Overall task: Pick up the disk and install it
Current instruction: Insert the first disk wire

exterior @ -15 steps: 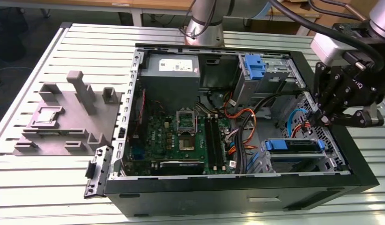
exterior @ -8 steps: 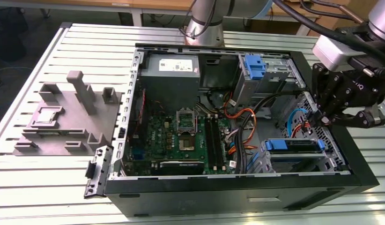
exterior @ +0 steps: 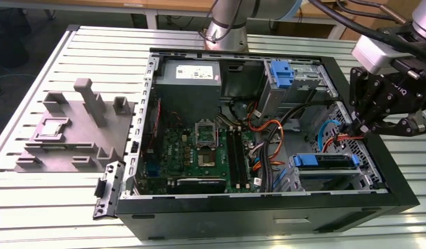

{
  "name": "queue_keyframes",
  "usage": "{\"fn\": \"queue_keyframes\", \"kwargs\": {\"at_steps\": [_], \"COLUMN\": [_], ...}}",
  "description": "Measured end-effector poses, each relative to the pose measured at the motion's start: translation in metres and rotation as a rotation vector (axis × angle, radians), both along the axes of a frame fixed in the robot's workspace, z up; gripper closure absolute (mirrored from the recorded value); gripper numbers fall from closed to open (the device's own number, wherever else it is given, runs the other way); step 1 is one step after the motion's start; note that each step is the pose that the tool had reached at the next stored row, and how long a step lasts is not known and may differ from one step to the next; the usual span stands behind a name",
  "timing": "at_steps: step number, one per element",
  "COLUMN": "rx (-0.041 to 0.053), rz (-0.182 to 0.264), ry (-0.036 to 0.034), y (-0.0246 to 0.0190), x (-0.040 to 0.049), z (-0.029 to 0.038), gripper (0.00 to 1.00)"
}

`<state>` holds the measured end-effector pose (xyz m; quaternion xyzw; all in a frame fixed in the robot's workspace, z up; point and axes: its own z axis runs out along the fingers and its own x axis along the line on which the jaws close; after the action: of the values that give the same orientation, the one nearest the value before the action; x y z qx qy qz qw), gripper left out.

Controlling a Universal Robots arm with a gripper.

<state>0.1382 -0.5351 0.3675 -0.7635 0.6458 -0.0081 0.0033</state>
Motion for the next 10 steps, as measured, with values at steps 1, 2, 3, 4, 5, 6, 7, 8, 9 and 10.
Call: {"fn": "queue_keyframes", "kwargs": {"at_steps": [1, 2, 3, 4, 5, 6, 7, 8, 9, 10], "rx": [-0.0006, -0.0012, -0.0020, -0.0030, -0.0031, -0.0033, -0.0034, -0.0035, -0.0035, -0.0033], "rz": [0.000, 0.000, 0.000, 0.000, 0.001, 0.006, 0.018, 0.034, 0.053, 0.071], "ry": [0.0000, 0.0000, 0.0001, 0.0000, 0.0000, -0.0002, -0.0006, -0.0009, -0.0012, -0.0014], "y": [0.0008, 0.0016, 0.0024, 0.0030, 0.0034, 0.0034, 0.0034, 0.0035, 0.0035, 0.0035], "x": [0.0016, 0.0031, 0.0045, 0.0055, 0.0062, 0.0063, 0.0063, 0.0063, 0.0064, 0.0063], "z": [-0.0002, -0.0005, -0.0008, -0.0012, -0.0017, -0.0019, -0.0022, -0.0024, -0.0027, -0.0031], "gripper": [0.90, 0.90, 0.90, 0.90, 0.90, 0.90, 0.90, 0.90, 0.90, 0.90]}}
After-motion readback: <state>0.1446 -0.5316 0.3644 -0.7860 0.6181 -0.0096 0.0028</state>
